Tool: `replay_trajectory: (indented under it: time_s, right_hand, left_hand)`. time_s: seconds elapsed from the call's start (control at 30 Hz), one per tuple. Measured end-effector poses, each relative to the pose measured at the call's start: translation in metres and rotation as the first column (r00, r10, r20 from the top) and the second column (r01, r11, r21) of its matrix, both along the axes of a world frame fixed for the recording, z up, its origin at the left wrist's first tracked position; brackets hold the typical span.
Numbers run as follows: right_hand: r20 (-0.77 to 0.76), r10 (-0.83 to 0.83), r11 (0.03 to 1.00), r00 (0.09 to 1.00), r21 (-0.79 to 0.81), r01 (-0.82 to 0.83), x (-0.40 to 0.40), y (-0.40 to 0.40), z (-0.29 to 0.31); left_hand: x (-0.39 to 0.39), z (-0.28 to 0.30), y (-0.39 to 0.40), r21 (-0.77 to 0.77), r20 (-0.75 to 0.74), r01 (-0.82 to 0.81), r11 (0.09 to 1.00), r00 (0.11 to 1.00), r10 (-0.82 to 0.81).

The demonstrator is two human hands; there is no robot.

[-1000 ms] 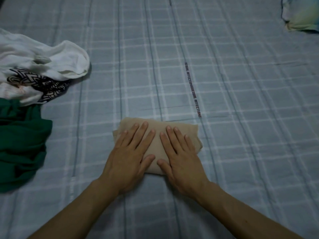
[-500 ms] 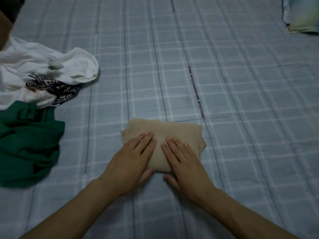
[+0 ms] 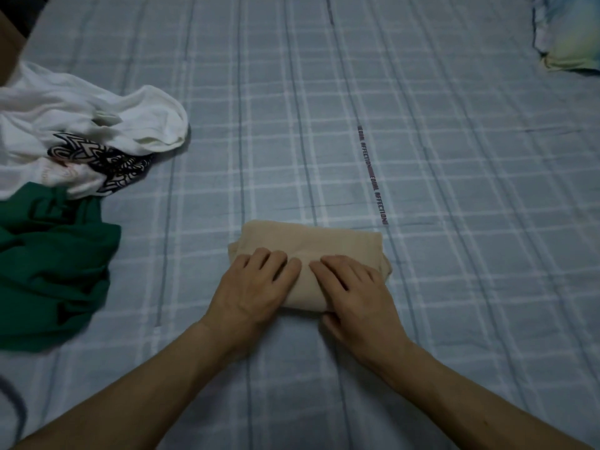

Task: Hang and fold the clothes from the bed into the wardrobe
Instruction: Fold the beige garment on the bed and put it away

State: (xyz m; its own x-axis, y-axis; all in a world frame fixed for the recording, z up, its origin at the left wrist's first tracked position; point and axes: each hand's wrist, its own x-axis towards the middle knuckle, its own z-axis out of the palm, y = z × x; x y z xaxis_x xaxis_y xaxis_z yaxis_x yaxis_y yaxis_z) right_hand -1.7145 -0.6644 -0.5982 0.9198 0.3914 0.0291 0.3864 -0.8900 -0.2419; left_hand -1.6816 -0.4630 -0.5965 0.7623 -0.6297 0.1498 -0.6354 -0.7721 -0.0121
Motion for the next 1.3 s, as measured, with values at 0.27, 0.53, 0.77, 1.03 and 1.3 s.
replay_trajectory:
  time_s: [0.27,0.53,0.77,1.03,1.3]
  right_hand:
    - [0.012,-0.051,0.998,0.999,-0.026,0.052,-0.008,0.012,0.051]
    - [0.168,0.053,0.998,0.984,0.009,-0.055,-0.031,0.075,0.207]
    - [0.257,0.211,0.977,0.943,-0.015,-0.214,-0.058,0.147,0.336]
    - [0.379,0.457,0.842,0.805,0.106,-0.529,-0.064,0.242,0.418]
    - [0.415,0.731,0.542,0.541,0.128,-0.831,-0.103,0.356,0.456]
  left_hand:
    - [-0.021,0.071,0.015,0.009,-0.013,-0.059,0.998,0.998,0.059]
    - [-0.070,0.221,0.085,-0.007,0.073,-0.184,0.983,0.980,0.184]
    - [-0.139,0.352,0.147,-0.103,0.137,-0.422,0.901,0.891,0.433]
    - [-0.221,0.419,0.209,-0.244,0.140,-0.726,0.643,0.630,0.764]
    - [-0.320,0.465,0.266,-0.253,0.206,-0.901,0.353,0.306,0.930]
